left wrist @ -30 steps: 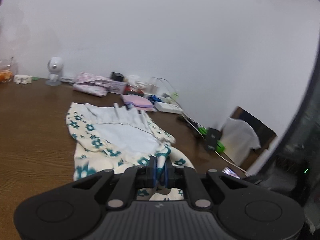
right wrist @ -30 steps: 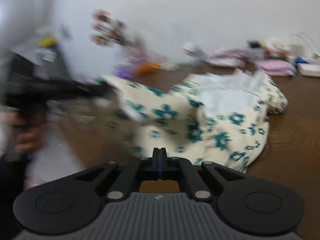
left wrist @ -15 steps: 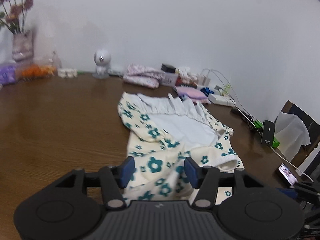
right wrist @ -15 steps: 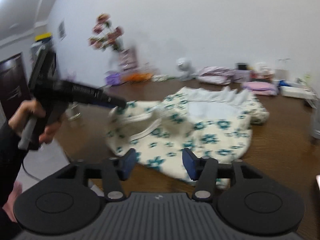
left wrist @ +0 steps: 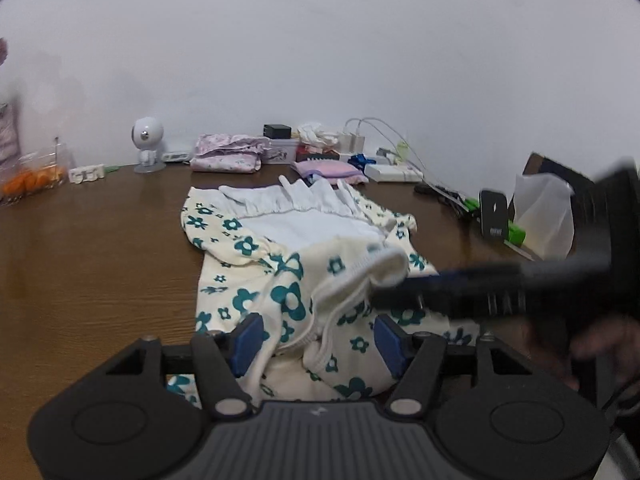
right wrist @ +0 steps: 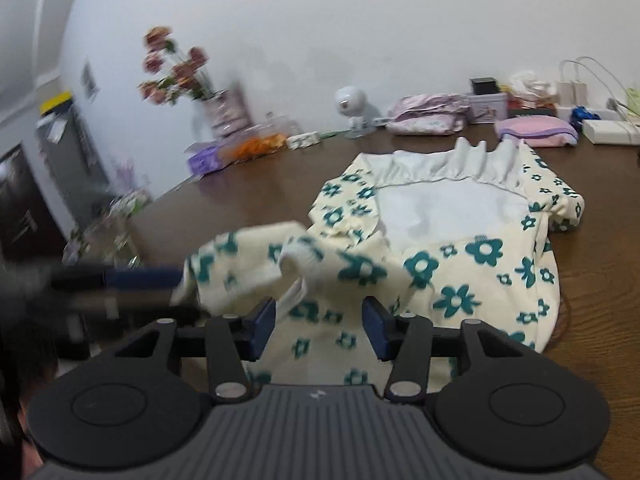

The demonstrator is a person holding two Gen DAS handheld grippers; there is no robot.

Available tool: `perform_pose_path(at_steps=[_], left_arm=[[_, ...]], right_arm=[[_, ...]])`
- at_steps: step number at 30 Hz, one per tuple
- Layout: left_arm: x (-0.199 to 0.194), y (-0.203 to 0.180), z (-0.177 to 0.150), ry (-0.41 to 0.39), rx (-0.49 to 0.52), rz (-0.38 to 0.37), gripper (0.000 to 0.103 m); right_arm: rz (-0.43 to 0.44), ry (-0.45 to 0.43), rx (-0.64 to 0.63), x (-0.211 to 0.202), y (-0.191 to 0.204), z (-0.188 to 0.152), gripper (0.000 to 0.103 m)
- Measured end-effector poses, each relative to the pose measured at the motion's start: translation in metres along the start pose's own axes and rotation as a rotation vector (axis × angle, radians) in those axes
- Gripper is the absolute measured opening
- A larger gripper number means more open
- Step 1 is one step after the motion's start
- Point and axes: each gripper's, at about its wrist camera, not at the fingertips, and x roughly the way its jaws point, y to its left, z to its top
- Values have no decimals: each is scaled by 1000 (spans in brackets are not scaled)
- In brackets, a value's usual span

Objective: Fold clothes

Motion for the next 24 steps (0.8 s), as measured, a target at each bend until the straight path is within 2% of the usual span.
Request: perform_pose_path(at_steps=[2, 4, 5, 6, 9, 11, 13, 17, 21, 22, 24], left_arm=[[8, -4, -4, -8, 63, 51, 60], [19, -9, -6, -8, 122, 115, 58], [24, -10, -7, -1, 155, 138, 58], [30, -12, -8, 2, 187, 163, 56], [41, -8, -8, -5, 203, 221, 54], [40, 3, -5, -21, 141, 228, 54], [36, 18, -2, -34, 45, 192, 54], [27, 49, 4, -61, -141, 121, 57], [19, 58, 1, -79, -218, 76, 61], [18, 58, 2, -75, -225, 89, 62], [16, 58, 3, -63, -243, 106, 62]], right_arm=[[-7, -20, 77, 7, -5, 3, 51], [-22, -24, 167, 17, -15, 3, 38], [-29, -26, 212, 23, -20, 3, 15], [-38, -26, 242, 28, -25, 3, 7], [-50, -18, 266, 38, -31, 2, 4], [-33, -14, 252, 33, -30, 2, 4], [31, -20, 233, 15, -28, 4, 3], [233, -17, 224, -39, -35, 7, 3], [324, -22, 257, -70, -49, 1, 3], [290, -11, 271, -66, -53, -2, 3], [167, 15, 293, -55, -62, -12, 3]])
